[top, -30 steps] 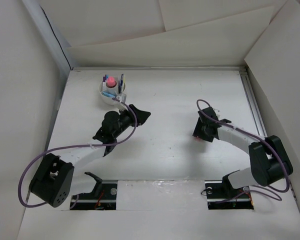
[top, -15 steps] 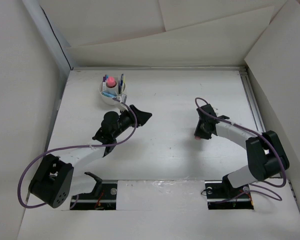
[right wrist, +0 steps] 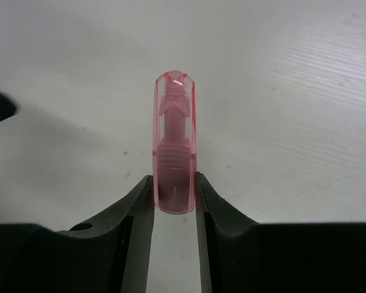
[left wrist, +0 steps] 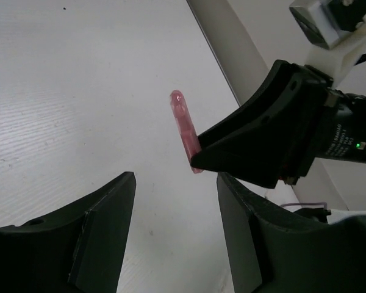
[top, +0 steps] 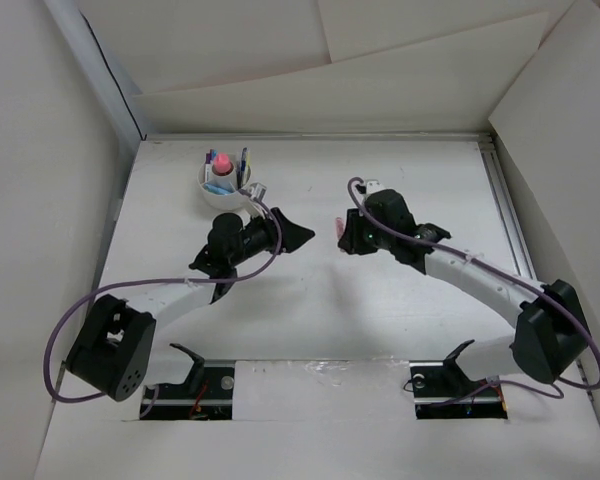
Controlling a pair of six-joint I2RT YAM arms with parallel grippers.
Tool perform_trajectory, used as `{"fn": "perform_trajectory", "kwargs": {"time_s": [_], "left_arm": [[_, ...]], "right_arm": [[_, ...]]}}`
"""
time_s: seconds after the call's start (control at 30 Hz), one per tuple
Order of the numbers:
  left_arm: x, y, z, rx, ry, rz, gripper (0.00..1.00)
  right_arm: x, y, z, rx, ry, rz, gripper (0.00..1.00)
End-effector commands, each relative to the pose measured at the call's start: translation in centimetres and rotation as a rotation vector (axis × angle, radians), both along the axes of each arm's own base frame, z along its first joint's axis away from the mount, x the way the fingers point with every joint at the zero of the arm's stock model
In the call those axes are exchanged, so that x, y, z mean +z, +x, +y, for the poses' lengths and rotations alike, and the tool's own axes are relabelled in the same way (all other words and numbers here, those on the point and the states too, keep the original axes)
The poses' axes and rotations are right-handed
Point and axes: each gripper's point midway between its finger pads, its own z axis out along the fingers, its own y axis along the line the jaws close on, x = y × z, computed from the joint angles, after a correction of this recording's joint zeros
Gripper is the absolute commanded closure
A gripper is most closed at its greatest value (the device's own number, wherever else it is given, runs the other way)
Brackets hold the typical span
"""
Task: Sort the stationery into containers
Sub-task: Pick up the stationery from the center of the board, then place the stationery in the storage box.
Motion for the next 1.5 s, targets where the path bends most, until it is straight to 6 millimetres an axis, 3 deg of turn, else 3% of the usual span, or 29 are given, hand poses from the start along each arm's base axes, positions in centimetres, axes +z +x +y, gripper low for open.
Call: {"fn": "perform_trajectory", "kwargs": {"time_s": [0.0,0.23,0.5,0.63,0.7,0.8,0.93,0.97,1.0,1.13,1.2,1.27,1.3,1.33,1.47], "left_arm": [[2.3,-0.1,-1.0,-0.065,-0.035,-0.038,0.47],[0.4,0.9,-1.0,-0.064,-0.019,0.04,0.45],[-2.0,1.7,-1.0,-0.035,0.023,0.102,0.58],[-1.3,1.6,-1.2,-0.047,-0.011,0.088,0.63],[-1.4,1.5,-1.4,-0.06,-0.013,0.088,0.7],[-1.4,1.4,-1.5,-0.067,-0.034,0.094,0.89],[-1.5,1.3,-1.5,-0.065,-0.042,0.1,0.99],[-0.9,1.4,-1.4,-0.048,-0.051,0.093,0.99],[-1.3,1.3,-1.3,-0.048,-0.047,0.101,1.0],[0.5,2.1,-0.5,0.023,-0.045,0.064,1.0],[0.6,2.9,0.2,0.078,-0.012,0.059,1.0],[1.7,4.1,1.4,0.166,-0.011,0.039,1.0],[2.9,4.8,1.7,0.2,-0.016,0.022,1.0],[2.8,5.1,2.2,0.234,0.006,0.026,1.0],[4.9,7.7,4.4,0.411,0.032,0.004,1.0]], "right_arm": [[3.3,-0.6,5.2,0.23,0.072,-0.126,0.87],[3.9,-2.1,9.1,0.353,0.077,-0.154,0.86],[4.2,-2.4,10.1,0.374,0.088,-0.168,0.86],[4.2,-2.2,10.3,0.374,0.088,-0.168,0.84],[4.7,-2.3,10.6,0.384,0.1,-0.171,0.84],[4.2,-2.2,10.6,0.384,0.094,-0.162,0.84],[3.9,-2.3,10.7,0.392,0.093,-0.152,0.8],[3.9,-2.3,10.7,0.392,0.093,-0.152,0.79],[4.2,-2.4,10.7,0.391,0.098,-0.159,0.71],[6.1,-2.7,10.1,0.387,0.114,-0.208,0.45],[5.9,-3.0,9.3,0.371,0.105,-0.214,0.35],[7.4,-3.3,8.5,0.355,0.123,-0.257,0.21],[7.6,-3.5,8.1,0.347,0.123,-0.266,0.18],[7.8,-3.8,7.4,0.335,0.126,-0.284,0.16],[7.7,-3.8,6.6,0.285,0.147,-0.318,0.16]]}}
